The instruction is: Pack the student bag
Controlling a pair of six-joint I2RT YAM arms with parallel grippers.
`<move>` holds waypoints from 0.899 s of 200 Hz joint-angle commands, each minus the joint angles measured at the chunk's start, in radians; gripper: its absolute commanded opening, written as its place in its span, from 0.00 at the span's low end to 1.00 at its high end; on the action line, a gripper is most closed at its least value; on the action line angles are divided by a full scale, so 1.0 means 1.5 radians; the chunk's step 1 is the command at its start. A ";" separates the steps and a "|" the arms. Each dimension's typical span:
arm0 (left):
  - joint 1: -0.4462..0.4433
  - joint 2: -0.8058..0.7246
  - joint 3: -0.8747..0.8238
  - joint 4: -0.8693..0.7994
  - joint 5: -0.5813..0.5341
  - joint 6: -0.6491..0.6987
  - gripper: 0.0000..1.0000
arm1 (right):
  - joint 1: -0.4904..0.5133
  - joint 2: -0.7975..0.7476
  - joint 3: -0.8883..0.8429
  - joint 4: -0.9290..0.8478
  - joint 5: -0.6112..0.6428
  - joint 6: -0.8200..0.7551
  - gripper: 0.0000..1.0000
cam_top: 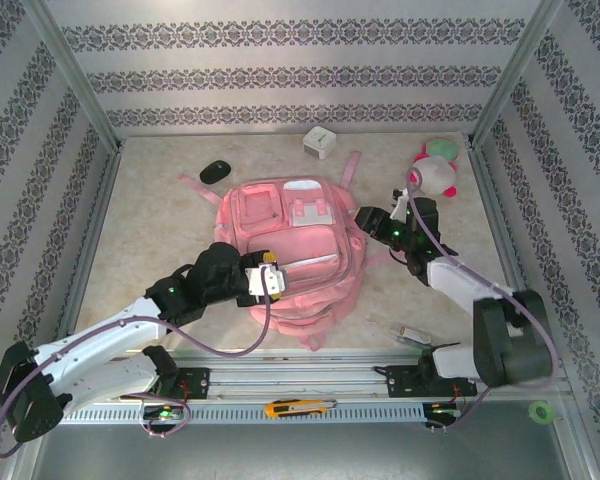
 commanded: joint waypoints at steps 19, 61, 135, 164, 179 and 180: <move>0.004 0.113 0.050 0.006 -0.006 0.029 0.65 | 0.031 -0.100 -0.041 -0.105 0.017 -0.038 0.46; 0.004 0.182 0.066 0.044 -0.024 0.038 0.62 | 0.089 -0.142 -0.056 -0.200 0.010 -0.034 0.45; 0.068 0.113 0.063 -0.025 -0.108 0.055 0.07 | 0.292 -0.083 -0.042 -0.166 0.093 0.029 0.43; 0.107 0.070 0.055 -0.045 -0.111 0.066 0.07 | 0.322 -0.032 0.012 -0.156 0.093 0.018 0.43; 0.116 0.062 0.054 -0.055 -0.108 0.072 0.06 | 0.320 -0.022 0.032 -0.162 0.089 0.007 0.44; 0.116 0.062 0.053 -0.055 -0.107 0.072 0.06 | 0.320 -0.022 0.034 -0.164 0.089 0.007 0.44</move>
